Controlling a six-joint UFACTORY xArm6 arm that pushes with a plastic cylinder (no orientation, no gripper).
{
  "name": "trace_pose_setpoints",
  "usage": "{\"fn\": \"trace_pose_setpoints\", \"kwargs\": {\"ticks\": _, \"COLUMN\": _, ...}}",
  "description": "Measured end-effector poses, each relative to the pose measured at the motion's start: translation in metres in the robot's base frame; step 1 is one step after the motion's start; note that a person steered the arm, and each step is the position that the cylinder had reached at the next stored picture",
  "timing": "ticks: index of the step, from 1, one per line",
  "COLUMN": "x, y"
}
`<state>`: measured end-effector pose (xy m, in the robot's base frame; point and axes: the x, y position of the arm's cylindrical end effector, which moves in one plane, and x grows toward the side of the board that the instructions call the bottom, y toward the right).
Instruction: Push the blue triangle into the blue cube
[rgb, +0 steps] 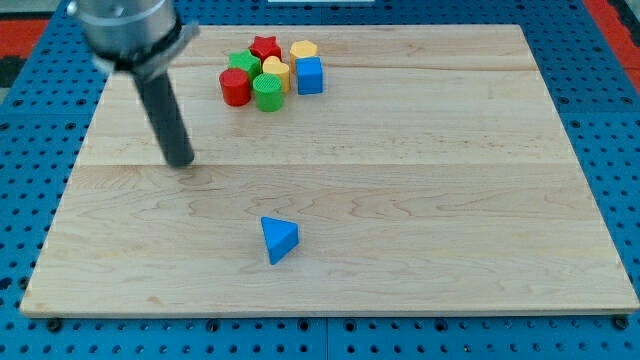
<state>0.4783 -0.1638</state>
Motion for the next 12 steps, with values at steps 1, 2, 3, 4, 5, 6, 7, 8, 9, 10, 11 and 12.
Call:
{"fn": "trace_pose_setpoints", "kwargs": {"ticks": 1, "x": 0.085, "y": 0.0}}
{"fn": "trace_pose_setpoints", "kwargs": {"ticks": 2, "x": 0.134, "y": 0.043}}
{"fn": "trace_pose_setpoints", "kwargs": {"ticks": 3, "x": 0.139, "y": 0.076}}
{"fn": "trace_pose_setpoints", "kwargs": {"ticks": 4, "x": 0.106, "y": 0.104}}
{"fn": "trace_pose_setpoints", "kwargs": {"ticks": 5, "x": 0.089, "y": 0.161}}
{"fn": "trace_pose_setpoints", "kwargs": {"ticks": 6, "x": 0.03, "y": 0.147}}
{"fn": "trace_pose_setpoints", "kwargs": {"ticks": 7, "x": 0.053, "y": 0.165}}
{"fn": "trace_pose_setpoints", "kwargs": {"ticks": 8, "x": 0.082, "y": 0.161}}
{"fn": "trace_pose_setpoints", "kwargs": {"ticks": 9, "x": 0.058, "y": 0.116}}
{"fn": "trace_pose_setpoints", "kwargs": {"ticks": 10, "x": 0.03, "y": 0.089}}
{"fn": "trace_pose_setpoints", "kwargs": {"ticks": 11, "x": 0.033, "y": 0.071}}
{"fn": "trace_pose_setpoints", "kwargs": {"ticks": 12, "x": 0.033, "y": 0.045}}
